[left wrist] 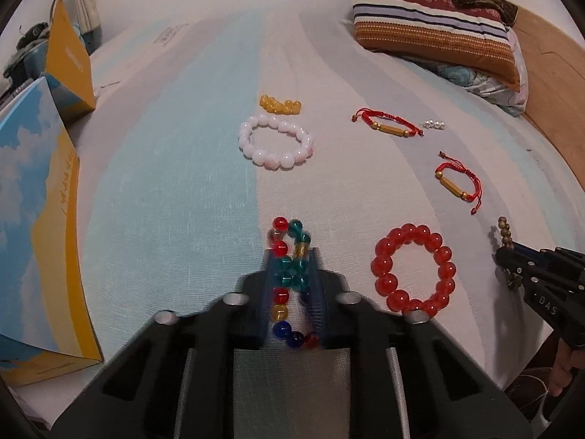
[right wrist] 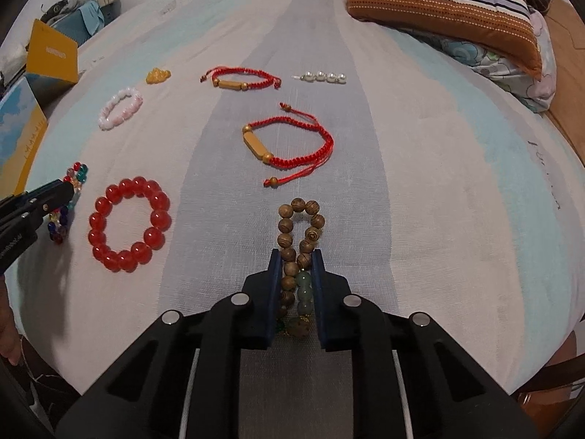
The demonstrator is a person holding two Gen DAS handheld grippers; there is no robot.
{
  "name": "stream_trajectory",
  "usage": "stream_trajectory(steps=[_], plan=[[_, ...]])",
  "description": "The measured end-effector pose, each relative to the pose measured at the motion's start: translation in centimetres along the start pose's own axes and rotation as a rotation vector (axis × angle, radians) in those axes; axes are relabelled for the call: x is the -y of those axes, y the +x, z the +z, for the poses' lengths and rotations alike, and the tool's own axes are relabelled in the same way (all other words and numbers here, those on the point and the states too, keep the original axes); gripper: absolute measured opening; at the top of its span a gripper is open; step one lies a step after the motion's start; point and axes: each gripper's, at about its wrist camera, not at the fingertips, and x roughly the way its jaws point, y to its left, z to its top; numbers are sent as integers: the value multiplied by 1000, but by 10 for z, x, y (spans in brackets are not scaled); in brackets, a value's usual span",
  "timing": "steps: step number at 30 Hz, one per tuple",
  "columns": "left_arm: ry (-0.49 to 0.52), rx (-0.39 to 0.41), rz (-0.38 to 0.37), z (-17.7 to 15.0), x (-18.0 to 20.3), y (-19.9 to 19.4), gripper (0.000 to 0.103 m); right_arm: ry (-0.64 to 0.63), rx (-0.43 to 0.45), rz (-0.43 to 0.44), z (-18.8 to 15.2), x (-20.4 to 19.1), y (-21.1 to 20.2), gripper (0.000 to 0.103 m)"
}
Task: Organize jewelry
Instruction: 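Grasp the multicolour bead bracelet with the left tool while the right tool grasps the brown wooden bracelet, then carry both bracelets into the white box and open both tools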
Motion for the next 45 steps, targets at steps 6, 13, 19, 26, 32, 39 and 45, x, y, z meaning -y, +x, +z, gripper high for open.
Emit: stream_trajectory(steps=[6, 13, 19, 26, 32, 39, 45], plan=[[-3, -5, 7, -1, -2, 1, 9, 12, 21, -2, 1, 0, -4, 15], [2, 2, 4, -1, -4, -3, 9, 30, 52, -5, 3, 2, -11, 15], [-5, 30, -18, 2, -3, -18, 9, 50, 76, -7, 4, 6, -16, 15], [-9, 56, -35, 5, -1, -31, 9, 69, 98, -5, 5, 10, -21, 15], [-13, 58, -37, 7, -2, -35, 9, 79, 108, -5, 5, 11, -23, 15], [-22, 55, -21, 15, -3, -49, 9, 112, 138, 11, 18, 15, -44, 15], [-23, 57, -14, 24, -4, -65, 9, 98, 147, 42, 32, 1, -59, 15]])
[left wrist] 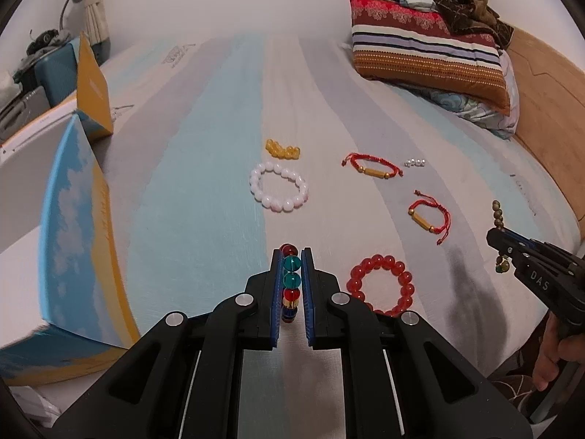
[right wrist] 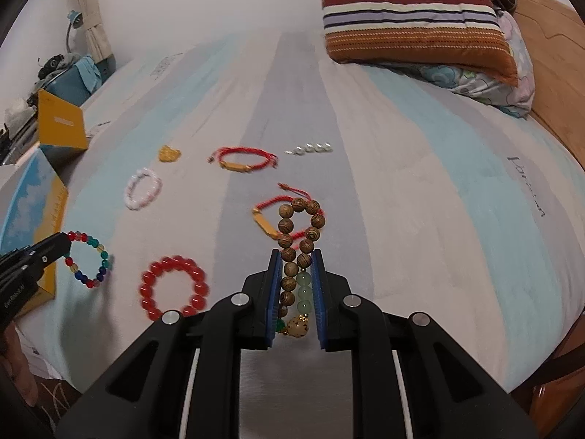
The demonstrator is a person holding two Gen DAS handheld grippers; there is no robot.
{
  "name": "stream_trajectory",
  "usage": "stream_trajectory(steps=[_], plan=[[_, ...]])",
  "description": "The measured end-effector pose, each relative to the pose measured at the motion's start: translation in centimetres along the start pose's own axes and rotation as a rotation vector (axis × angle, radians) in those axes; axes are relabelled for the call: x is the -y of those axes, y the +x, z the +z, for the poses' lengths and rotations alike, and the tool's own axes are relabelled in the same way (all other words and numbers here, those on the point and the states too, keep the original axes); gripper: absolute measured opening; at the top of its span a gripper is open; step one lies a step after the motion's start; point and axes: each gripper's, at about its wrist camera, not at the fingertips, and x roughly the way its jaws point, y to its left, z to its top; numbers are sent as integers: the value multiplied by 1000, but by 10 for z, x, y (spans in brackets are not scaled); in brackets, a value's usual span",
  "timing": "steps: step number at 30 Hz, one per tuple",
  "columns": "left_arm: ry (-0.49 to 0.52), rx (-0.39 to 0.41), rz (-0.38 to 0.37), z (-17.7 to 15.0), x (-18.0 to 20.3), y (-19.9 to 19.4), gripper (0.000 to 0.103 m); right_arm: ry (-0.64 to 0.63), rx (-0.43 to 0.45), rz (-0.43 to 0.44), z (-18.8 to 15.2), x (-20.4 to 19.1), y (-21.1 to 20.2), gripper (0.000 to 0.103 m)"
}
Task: Organize jewelry
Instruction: 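Carry both bracelets into the white box and open both tools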
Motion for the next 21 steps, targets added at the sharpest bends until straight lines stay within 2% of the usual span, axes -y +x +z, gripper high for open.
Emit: stream_trajectory(steps=[14, 21], plan=[[-26, 63, 38, 39, -35, -64, 9, -118, 43, 68, 49, -76, -28, 15], [-61, 127, 104, 54, -74, -113, 9, -192, 82, 122, 76, -142, -54, 15]])
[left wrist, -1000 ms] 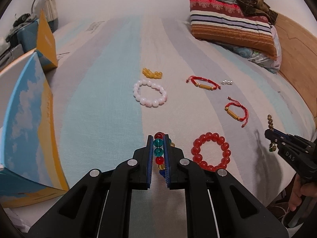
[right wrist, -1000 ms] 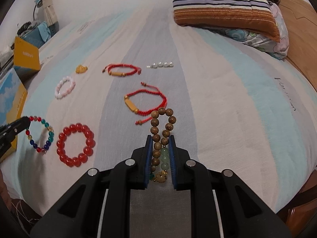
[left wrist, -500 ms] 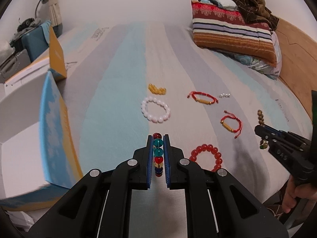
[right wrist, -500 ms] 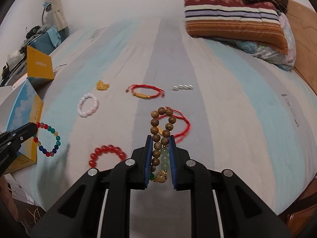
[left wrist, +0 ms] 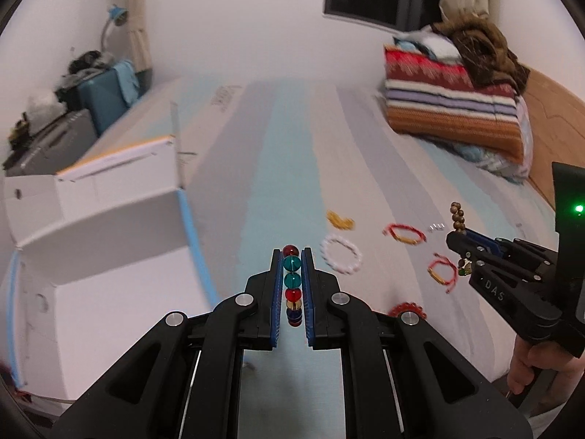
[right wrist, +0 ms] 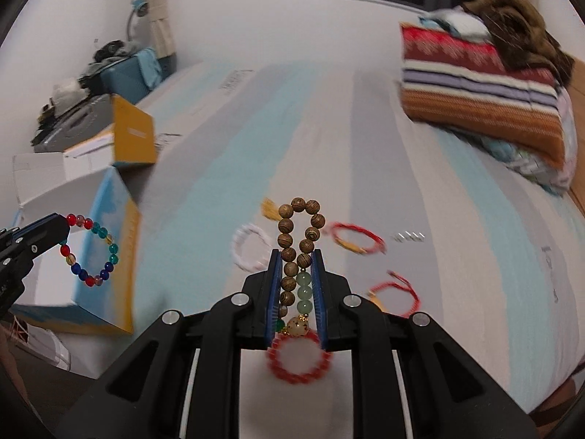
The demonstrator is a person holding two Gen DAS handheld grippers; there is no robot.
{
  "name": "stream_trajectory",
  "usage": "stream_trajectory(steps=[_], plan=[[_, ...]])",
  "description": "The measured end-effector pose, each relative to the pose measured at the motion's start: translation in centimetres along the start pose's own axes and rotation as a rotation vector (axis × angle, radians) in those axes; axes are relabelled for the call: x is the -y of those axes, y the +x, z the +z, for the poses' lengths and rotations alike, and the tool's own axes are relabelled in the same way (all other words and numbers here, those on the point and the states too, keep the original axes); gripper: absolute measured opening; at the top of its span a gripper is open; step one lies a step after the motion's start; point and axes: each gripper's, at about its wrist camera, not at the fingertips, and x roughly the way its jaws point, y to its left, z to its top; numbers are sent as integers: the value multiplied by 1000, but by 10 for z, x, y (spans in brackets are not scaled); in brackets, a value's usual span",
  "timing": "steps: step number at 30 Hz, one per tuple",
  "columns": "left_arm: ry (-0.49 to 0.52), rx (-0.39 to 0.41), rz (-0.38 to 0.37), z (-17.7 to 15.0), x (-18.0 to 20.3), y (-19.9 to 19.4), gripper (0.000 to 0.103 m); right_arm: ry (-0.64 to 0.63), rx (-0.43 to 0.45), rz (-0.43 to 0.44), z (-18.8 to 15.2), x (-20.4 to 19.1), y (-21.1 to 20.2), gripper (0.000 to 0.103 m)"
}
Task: Organize jewelry
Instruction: 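Carry both bracelets into the white box and open both tools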
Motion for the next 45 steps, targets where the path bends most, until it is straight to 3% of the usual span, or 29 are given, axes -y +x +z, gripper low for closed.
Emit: stream_trajectory(steps=[7, 15, 24, 35, 45], plan=[[-41, 29, 116, -3, -56, -28, 9, -87, 10, 83, 22, -81, -1, 15], [-131, -6, 211, -28, -132, -39, 9, -200, -3, 190, 23, -182, 8, 15], [-218, -87, 275, -59, -194, -29, 9, -276, -124, 256, 4, -269, 52, 15], [-278, -187, 297, -87, -239, 6, 9, -294, -271, 231, -17, -298, 96, 15], [-300, -227, 299, -97, -250, 20, 10, -313, -294, 209, -20, -307, 105, 17]])
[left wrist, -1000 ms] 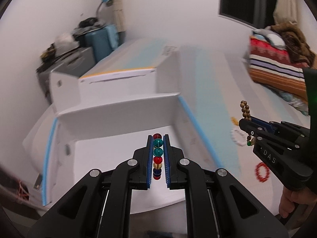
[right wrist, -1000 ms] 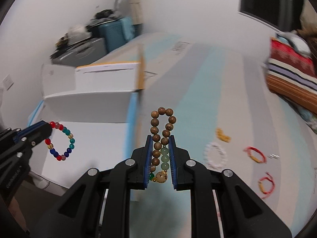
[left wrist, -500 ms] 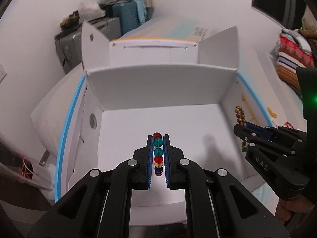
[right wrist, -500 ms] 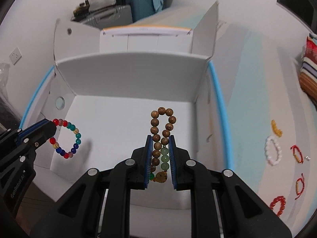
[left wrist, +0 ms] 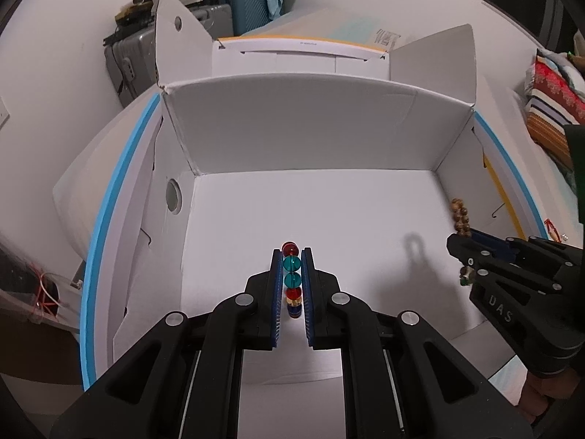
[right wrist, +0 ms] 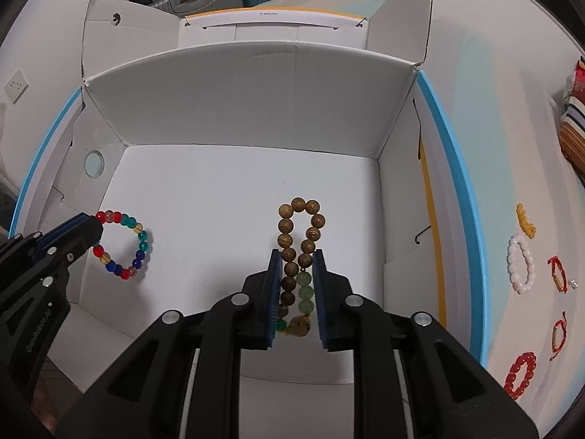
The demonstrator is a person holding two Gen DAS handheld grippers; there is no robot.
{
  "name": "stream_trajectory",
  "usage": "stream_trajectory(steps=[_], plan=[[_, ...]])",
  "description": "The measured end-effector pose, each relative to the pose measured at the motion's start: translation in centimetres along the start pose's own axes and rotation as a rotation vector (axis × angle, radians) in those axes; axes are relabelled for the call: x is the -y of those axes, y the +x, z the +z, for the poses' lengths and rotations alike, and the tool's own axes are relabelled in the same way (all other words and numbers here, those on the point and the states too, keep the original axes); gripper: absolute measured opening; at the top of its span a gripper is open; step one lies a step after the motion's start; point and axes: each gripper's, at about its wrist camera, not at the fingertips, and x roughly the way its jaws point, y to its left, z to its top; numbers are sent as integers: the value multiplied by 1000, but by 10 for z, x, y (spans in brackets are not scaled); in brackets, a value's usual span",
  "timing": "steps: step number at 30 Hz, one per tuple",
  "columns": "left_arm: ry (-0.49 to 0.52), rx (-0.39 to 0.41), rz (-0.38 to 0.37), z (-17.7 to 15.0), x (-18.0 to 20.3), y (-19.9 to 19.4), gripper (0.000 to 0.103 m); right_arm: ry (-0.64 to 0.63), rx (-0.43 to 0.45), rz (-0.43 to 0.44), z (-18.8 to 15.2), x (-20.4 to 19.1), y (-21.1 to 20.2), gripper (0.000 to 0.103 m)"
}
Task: Organize jewelry
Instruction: 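Carry both bracelets into the white box and open both tools, then withdraw both tools from the box back over the bed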
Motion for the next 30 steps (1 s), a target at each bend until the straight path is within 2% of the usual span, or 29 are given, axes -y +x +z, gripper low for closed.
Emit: stream_trajectory(steps=[2, 4, 7, 8, 10, 12, 13, 15, 18, 23, 26, 30], plan=[[-4, -11, 7, -1, -1, 2, 10, -6, 4, -12, -1, -1, -1, 20], [-6, -12, 14, -2, -1, 0, 10, -12, 22, -23, -2, -2, -5, 38], [-4, 2, 26, -4, 0, -7, 13, -3, 52, -15, -4, -3, -17, 51], [-4, 11, 32, -4, 0, -12, 19, -3, 63, -12, -5, -3, -21, 53], [-6, 36, 42, -6, 0, -23, 34, 0, 90, -9, -4, -1, -32, 65], [-13, 78, 40, -7, 2, -39, 52, 5, 125, -9, -6, 4, -48, 70], [-13, 91, 40, -7, 4, -45, 55, 9, 146, -13, -7, 7, -57, 73], [-10, 126, 29, -7, 8, -59, 69, 20, 181, -24, -10, 14, -71, 81], [-7, 175, 11, -9, 21, -79, 82, 46, 246, -61, -13, 32, -94, 90], [12, 221, -26, -11, 50, -100, 96, 79, 302, -99, -25, 64, -126, 95], [37, 234, -42, -13, 71, -106, 97, 96, 319, -132, -33, 80, -135, 95], [74, 235, -73, -17, 104, -108, 97, 149, 328, -177, -50, 120, -146, 95]])
